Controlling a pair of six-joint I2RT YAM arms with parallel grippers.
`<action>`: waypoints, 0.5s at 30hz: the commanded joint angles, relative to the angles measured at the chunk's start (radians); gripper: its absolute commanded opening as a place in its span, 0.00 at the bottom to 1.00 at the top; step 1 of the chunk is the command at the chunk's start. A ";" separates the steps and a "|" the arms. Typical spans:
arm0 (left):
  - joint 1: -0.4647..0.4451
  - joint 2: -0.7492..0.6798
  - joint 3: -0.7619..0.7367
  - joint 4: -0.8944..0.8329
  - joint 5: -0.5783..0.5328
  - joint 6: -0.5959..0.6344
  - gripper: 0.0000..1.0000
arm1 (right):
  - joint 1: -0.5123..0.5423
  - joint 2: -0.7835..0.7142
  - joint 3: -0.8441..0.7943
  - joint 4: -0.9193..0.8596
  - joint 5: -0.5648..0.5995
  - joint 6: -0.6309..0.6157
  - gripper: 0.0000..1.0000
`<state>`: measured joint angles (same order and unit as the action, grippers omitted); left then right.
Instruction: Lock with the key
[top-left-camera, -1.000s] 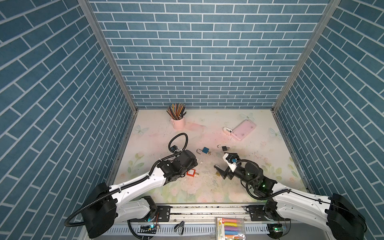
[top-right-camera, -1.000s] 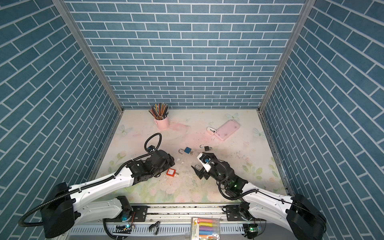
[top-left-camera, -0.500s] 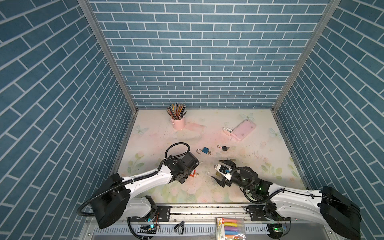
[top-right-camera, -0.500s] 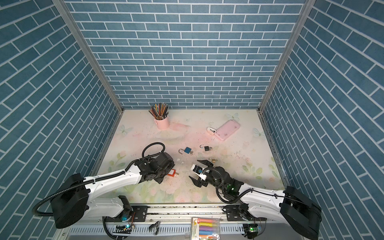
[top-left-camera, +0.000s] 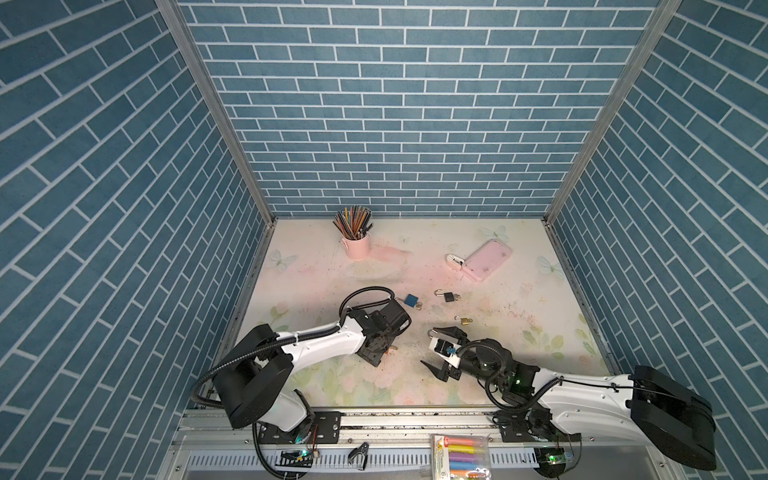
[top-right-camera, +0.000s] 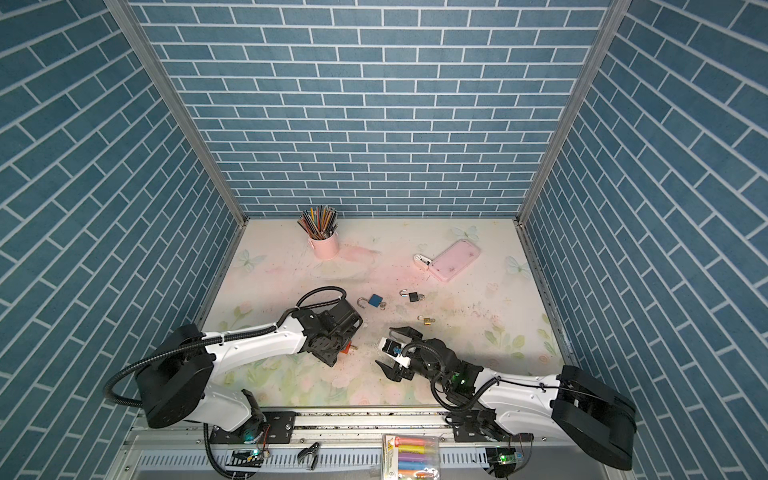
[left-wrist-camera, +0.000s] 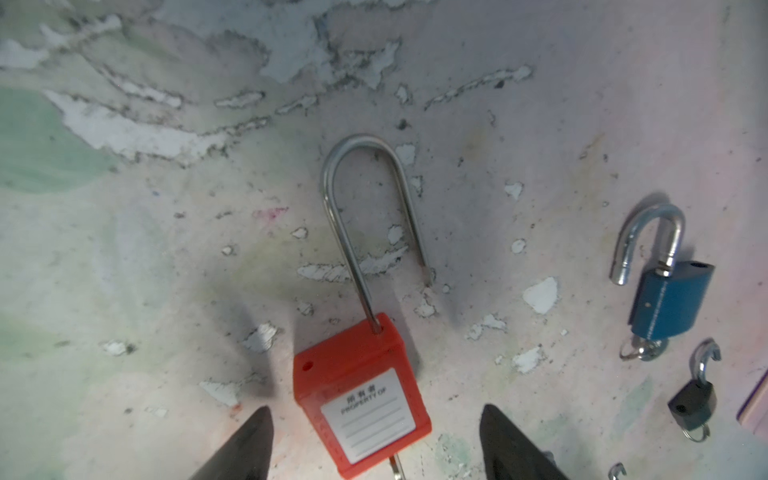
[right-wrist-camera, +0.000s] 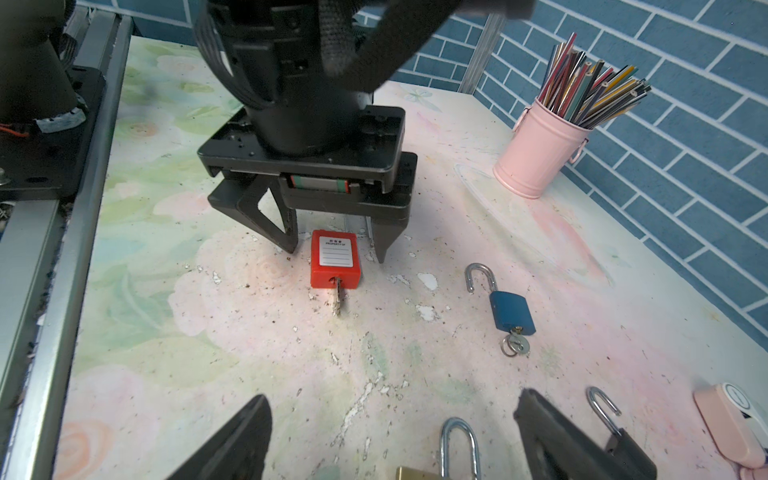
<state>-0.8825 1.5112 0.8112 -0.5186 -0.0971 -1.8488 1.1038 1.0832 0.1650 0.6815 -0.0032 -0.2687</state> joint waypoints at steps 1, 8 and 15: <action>-0.009 0.029 0.007 -0.040 0.014 -0.054 0.78 | 0.015 0.014 -0.006 0.039 -0.002 -0.037 0.92; -0.012 0.073 0.027 -0.041 -0.001 -0.090 0.76 | 0.040 0.053 -0.007 0.045 -0.004 -0.045 0.92; -0.012 0.102 0.044 -0.048 -0.022 -0.105 0.69 | 0.075 0.096 -0.007 0.057 -0.003 -0.044 0.92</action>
<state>-0.8890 1.5768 0.8516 -0.5343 -0.0933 -1.9141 1.1637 1.1679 0.1650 0.7048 -0.0032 -0.2707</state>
